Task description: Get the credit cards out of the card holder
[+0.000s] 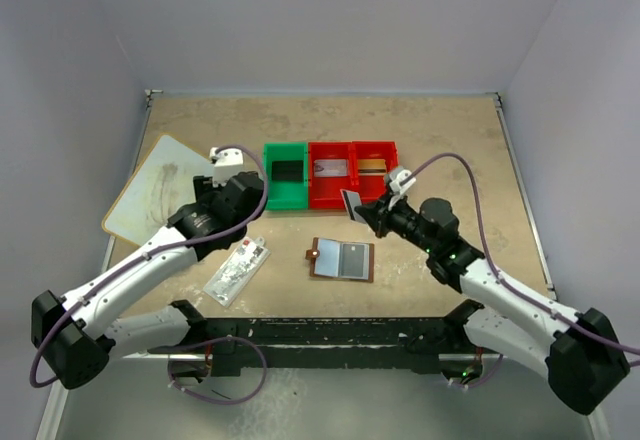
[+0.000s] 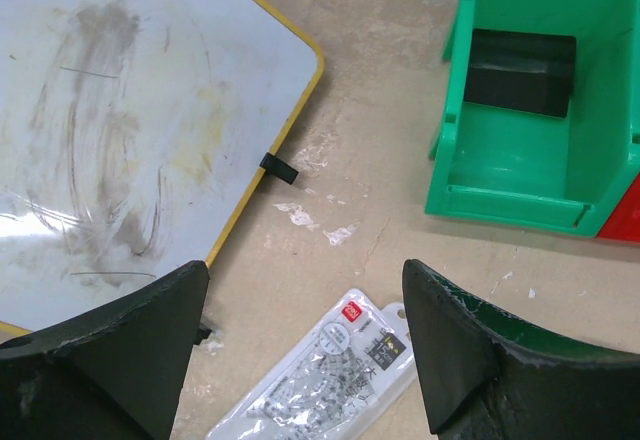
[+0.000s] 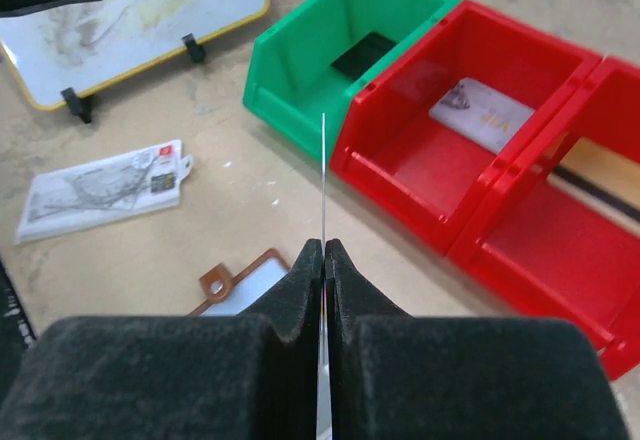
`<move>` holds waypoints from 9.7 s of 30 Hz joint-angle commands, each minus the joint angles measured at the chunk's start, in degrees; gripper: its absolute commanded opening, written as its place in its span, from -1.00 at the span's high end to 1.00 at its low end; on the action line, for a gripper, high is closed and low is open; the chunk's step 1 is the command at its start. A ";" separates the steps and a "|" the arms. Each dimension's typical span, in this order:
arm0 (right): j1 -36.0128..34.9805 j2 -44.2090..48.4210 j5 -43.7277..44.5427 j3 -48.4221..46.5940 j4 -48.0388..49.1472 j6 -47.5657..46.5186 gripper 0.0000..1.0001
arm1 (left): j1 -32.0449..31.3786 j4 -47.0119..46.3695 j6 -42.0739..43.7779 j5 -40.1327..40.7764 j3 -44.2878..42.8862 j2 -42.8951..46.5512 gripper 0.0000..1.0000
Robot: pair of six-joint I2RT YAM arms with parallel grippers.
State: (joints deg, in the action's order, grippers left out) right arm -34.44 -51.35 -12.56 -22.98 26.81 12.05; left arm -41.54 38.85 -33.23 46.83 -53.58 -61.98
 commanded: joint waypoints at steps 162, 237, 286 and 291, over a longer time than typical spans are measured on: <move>-1.09 -59.08 13.28 -58.57 -25.89 -8.97 0.75 | 0.15 3.34 0.71 3.95 -0.63 -2.47 -0.50; -0.86 -14.65 -2.88 8.80 -3.56 35.66 0.20 | -16.53 -24.46 -9.34 -28.06 7.43 -28.02 0.46; -1.13 -28.38 -18.92 1.56 17.56 39.63 0.25 | -16.91 -23.54 -11.80 -24.26 8.23 -23.72 0.61; -1.56 -31.95 -21.07 -1.00 18.11 38.48 0.23 | -16.90 -21.93 -13.61 -20.57 9.81 -20.43 0.60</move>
State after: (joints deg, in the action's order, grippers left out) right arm -35.38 -82.19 -29.85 -20.73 40.77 52.38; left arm -58.22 16.43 -44.45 21.69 -44.97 -86.46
